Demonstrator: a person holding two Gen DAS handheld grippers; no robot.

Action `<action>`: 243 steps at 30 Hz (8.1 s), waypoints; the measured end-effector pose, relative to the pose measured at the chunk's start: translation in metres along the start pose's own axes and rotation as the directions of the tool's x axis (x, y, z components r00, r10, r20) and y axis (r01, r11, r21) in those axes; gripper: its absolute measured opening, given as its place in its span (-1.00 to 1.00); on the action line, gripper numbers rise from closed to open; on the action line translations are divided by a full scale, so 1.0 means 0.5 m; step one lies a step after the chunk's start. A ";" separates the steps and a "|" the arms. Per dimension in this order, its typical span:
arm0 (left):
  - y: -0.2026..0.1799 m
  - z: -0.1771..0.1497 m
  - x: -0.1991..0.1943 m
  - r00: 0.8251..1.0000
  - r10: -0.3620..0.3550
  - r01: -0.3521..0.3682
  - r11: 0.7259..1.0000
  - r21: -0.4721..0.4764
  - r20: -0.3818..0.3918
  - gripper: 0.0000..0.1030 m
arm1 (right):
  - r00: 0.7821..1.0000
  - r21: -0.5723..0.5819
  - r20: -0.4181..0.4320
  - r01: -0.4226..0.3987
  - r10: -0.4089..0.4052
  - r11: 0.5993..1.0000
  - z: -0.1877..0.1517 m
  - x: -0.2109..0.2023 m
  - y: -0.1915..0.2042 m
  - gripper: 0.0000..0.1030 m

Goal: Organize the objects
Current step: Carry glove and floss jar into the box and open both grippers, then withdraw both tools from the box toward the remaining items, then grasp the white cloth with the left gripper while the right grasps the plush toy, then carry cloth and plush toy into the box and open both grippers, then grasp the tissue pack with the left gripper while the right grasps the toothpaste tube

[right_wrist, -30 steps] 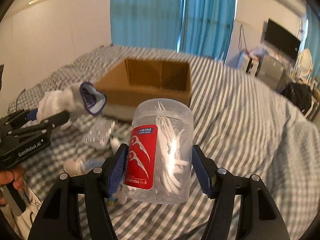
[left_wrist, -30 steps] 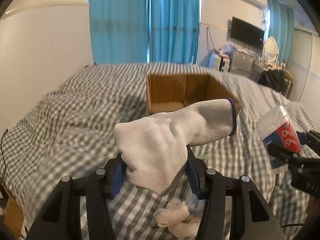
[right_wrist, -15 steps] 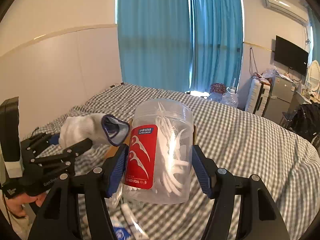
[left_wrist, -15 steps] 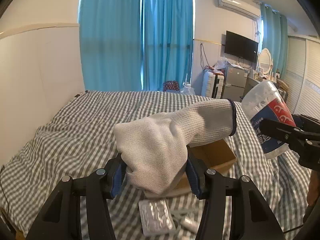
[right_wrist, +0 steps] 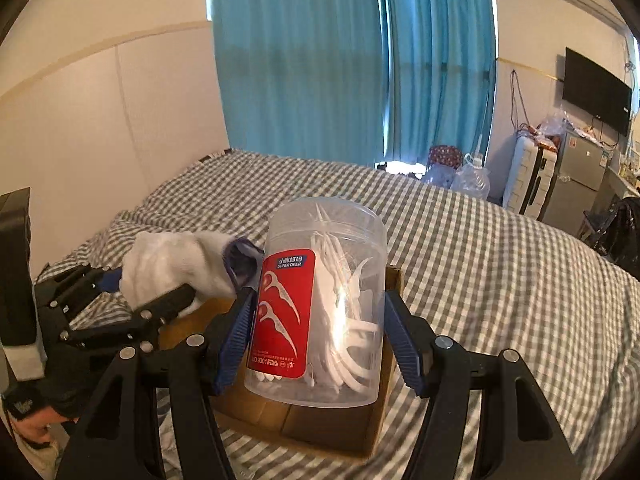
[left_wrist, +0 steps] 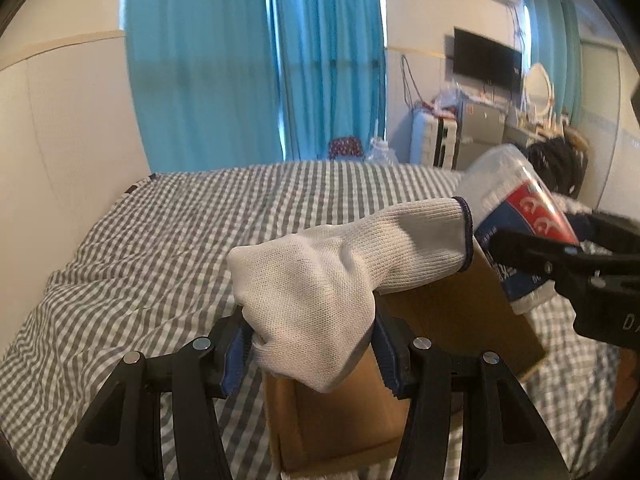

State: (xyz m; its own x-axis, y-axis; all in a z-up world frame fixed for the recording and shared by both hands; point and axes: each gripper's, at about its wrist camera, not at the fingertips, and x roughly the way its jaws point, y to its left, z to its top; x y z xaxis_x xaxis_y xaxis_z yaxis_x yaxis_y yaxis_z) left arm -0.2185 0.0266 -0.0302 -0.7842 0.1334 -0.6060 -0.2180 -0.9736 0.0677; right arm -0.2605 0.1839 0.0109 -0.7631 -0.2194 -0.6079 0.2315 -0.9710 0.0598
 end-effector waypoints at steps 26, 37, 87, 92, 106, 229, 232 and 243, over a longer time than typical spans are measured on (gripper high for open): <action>-0.007 -0.003 0.015 0.998 -0.034 0.032 0.999 -0.034 -0.055 0.82 | 1.000 0.034 -0.007 -0.004 0.005 0.999 -0.028 -0.005 0.007 0.66; 0.007 0.044 -0.185 0.998 0.001 0.003 0.998 -0.069 0.069 1.00 | 0.992 -0.050 0.109 0.073 -0.067 0.996 0.008 -0.243 0.048 0.84; -0.102 -0.475 -0.153 0.938 -0.073 0.068 0.997 -0.027 -0.338 0.42 | 0.921 0.011 -0.384 0.073 -0.063 0.997 -0.533 -0.134 0.135 0.85; -0.103 -0.472 -0.161 0.931 -0.110 0.104 0.994 -0.037 -0.348 0.16 | 0.923 0.014 -0.385 0.025 -0.018 1.000 -0.537 -0.136 0.146 0.37; -0.090 -0.461 -0.240 0.942 -0.178 0.166 0.984 -0.065 -0.286 -0.78 | 0.952 0.038 -0.304 0.056 -0.042 0.998 -0.532 -0.221 0.159 0.30; -0.114 -0.453 -0.132 0.969 -0.094 0.074 0.993 -0.093 -0.229 1.00 | 0.988 0.019 -0.153 0.020 -0.017 1.000 -0.420 -0.167 0.026 1.00; -0.111 -0.457 -0.129 0.967 -0.119 0.096 0.989 -0.110 -0.225 1.00 | 0.986 0.009 -0.166 0.029 -0.027 1.000 -0.426 -0.158 0.035 1.00; -0.127 -0.455 -0.164 0.937 -0.271 0.266 0.963 -0.054 -0.220 -0.33 | 0.974 0.026 -0.224 0.041 -0.034 0.999 -0.450 -0.123 0.068 1.00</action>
State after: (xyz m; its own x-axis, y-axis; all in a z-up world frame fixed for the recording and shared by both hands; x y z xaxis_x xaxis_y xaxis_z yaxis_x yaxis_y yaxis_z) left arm -0.0082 0.0353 -0.1652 -0.5478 0.3479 -0.7608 -0.3868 -0.9117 -0.1385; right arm -0.0701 0.1856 -0.1280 -0.6157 -0.1596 -0.7717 0.1850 -0.9812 0.0554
